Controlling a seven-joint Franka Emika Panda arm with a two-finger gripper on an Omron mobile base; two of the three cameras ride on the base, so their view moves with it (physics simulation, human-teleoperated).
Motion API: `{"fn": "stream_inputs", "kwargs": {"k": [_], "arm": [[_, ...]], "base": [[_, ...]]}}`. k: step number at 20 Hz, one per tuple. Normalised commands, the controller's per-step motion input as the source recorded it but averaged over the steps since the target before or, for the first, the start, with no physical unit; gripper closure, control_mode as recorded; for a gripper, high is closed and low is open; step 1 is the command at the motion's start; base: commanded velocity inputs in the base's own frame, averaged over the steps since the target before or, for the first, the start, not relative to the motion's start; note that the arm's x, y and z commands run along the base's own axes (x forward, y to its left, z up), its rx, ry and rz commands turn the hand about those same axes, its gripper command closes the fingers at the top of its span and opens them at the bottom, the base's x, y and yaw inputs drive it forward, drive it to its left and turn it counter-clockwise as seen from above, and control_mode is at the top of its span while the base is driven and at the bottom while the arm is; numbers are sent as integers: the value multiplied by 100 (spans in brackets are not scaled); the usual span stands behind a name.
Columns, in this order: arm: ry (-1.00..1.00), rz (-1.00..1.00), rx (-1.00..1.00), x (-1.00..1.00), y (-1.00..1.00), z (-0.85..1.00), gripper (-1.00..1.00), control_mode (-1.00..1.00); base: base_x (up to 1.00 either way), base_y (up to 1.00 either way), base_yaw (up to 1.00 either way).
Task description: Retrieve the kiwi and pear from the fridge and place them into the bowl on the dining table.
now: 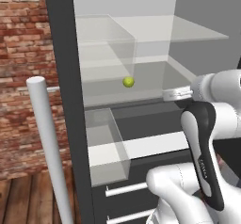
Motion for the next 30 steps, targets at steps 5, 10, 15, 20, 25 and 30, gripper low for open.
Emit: {"fn": "stream_inputs", "kwargs": {"k": [5, 10, 15, 20, 25, 30], "arm": [[0, 0, 0, 30, 0, -7, -100, -100], [1, 0, 0, 48, 0, -9, -100, -100], [0, 0, 0, 50, 0, -12, -100, -100], [0, 0, 0, 36, 4, -19, -100, -100], [0, 0, 0, 35, 9, -21, -100, -100], [0, 0, 0, 32, 16, -12, -100, -100]], "base": [[0, 0, 0], [0, 0, 0], [0, 0, 0], [0, 0, 0], [0, 0, 0], [0, 0, 0]]}}
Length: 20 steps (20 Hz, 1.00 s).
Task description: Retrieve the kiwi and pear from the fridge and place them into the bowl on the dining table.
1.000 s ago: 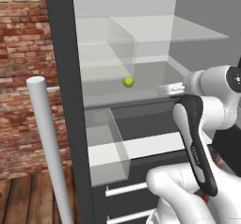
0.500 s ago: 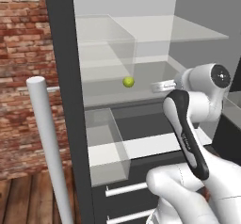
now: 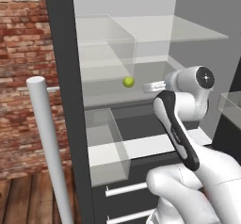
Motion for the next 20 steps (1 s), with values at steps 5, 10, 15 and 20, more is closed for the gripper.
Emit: {"fn": "stream_inputs", "kwargs": {"k": [5, 10, 15, 20], "arm": [[6, 0, 0, 44, 9, -3, -100, -100], [11, 0, 0, 43, 0, -4, -100, -100], [12, 0, 0, 38, 0, -20, -100, -100], [3, 0, 0, 36, 0, -22, -100, -100]], "base": [[0, 0, 0], [0, 0, 0], [0, 0, 0], [0, 0, 0]]}}
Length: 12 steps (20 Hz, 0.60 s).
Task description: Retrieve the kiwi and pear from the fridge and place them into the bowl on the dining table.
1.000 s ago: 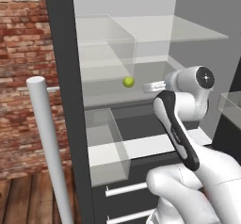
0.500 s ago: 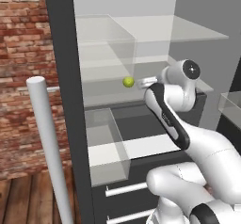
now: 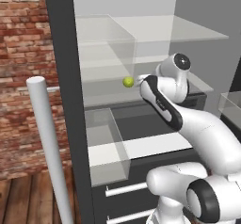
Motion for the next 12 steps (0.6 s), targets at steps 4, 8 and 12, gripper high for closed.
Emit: {"fn": "stream_inputs", "kwargs": {"k": [4, 8, 12], "arm": [[0, 0, 0, 36, 0, -26, -100, -100], [0, 0, 0, 36, 7, -27, -100, -100], [0, 0, 0, 35, 14, -25, -100, -100]], "base": [[0, 0, 0], [0, 0, 0], [0, 0, 0]]}}
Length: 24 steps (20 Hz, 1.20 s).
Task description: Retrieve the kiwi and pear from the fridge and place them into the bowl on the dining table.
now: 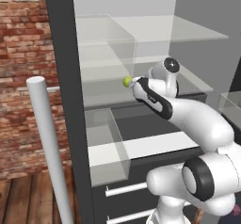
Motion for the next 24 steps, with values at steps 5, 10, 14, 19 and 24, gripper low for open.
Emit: {"fn": "stream_inputs", "kwargs": {"k": [5, 10, 14, 19, 24], "arm": [[0, 0, 0, 42, 16, -11, -100, -100], [0, 0, 0, 43, 11, -7, -100, -100], [0, 0, 0, 39, 0, -5, -100, -100], [0, 0, 0, 37, 0, -14, -100, -100], [0, 0, 0, 41, 7, -17, -100, -100]], "base": [[0, 0, 0], [0, 0, 0], [0, 0, 0], [0, 0, 0], [0, 0, 0]]}}
